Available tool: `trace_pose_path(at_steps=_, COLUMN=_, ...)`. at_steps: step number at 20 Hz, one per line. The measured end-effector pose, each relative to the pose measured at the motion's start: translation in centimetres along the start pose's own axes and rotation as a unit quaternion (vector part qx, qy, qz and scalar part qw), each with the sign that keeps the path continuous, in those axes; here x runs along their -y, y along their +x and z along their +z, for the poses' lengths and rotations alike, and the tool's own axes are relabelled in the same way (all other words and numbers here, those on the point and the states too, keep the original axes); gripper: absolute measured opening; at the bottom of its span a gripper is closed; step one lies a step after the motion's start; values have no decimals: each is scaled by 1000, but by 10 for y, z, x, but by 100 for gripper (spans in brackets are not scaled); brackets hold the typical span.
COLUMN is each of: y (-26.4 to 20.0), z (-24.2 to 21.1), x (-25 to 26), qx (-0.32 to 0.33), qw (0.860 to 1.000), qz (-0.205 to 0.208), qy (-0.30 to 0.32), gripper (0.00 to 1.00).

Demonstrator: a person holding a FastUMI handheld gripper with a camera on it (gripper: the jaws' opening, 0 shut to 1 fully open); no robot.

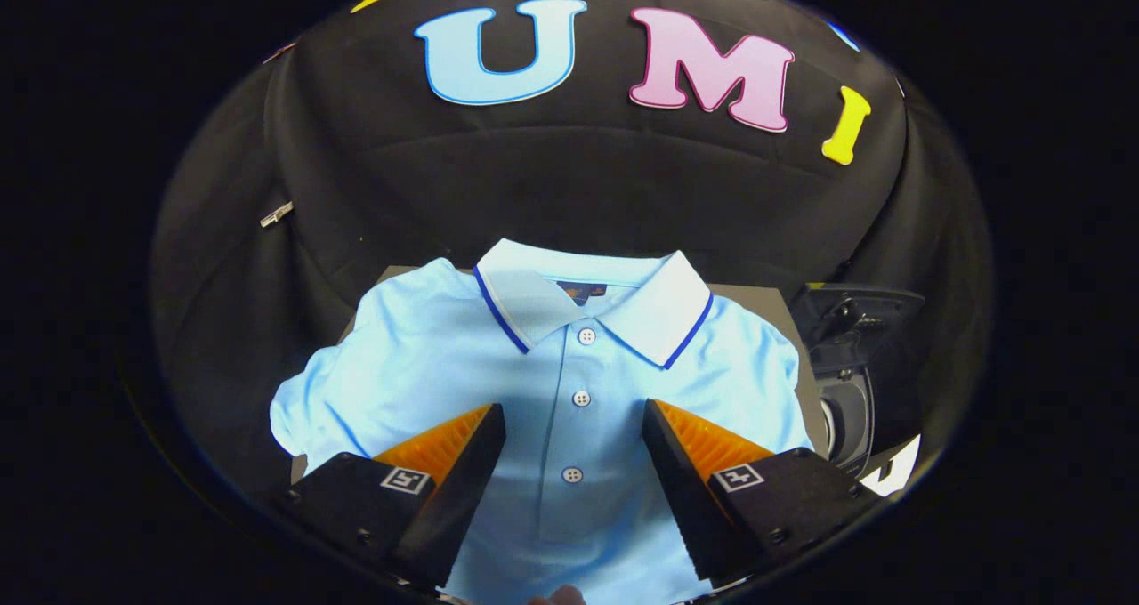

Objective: Put the clothes into the washing machine and then close the washing machine lid.

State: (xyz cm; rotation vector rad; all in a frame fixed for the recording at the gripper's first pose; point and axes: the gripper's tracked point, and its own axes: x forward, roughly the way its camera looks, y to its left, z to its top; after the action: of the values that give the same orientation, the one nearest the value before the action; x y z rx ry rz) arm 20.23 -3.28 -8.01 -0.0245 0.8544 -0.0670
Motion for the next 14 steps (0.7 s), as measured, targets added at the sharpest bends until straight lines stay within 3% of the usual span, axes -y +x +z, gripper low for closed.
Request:
trace_pose_path(at_steps=8, y=2, z=-2, x=3, qx=-90, qw=996, qz=-19, qy=3, gripper=99)
trace_pose_path(at_steps=11, y=1, z=-2, x=5, qx=-100, qw=994, qz=-29, qy=12, gripper=93)
trace_pose_path(at_steps=12, y=4, z=-3, x=8, qx=-102, qw=994, qz=-28, qy=17, gripper=83)
trace_pose_path(at_steps=13, y=3, z=-3, x=10, qx=-101, qw=994, qz=-32, qy=16, gripper=83)
trace_pose_path(at_steps=14, y=3, z=-2, x=13, qx=-102, qw=994, qz=-35, qy=17, gripper=76)
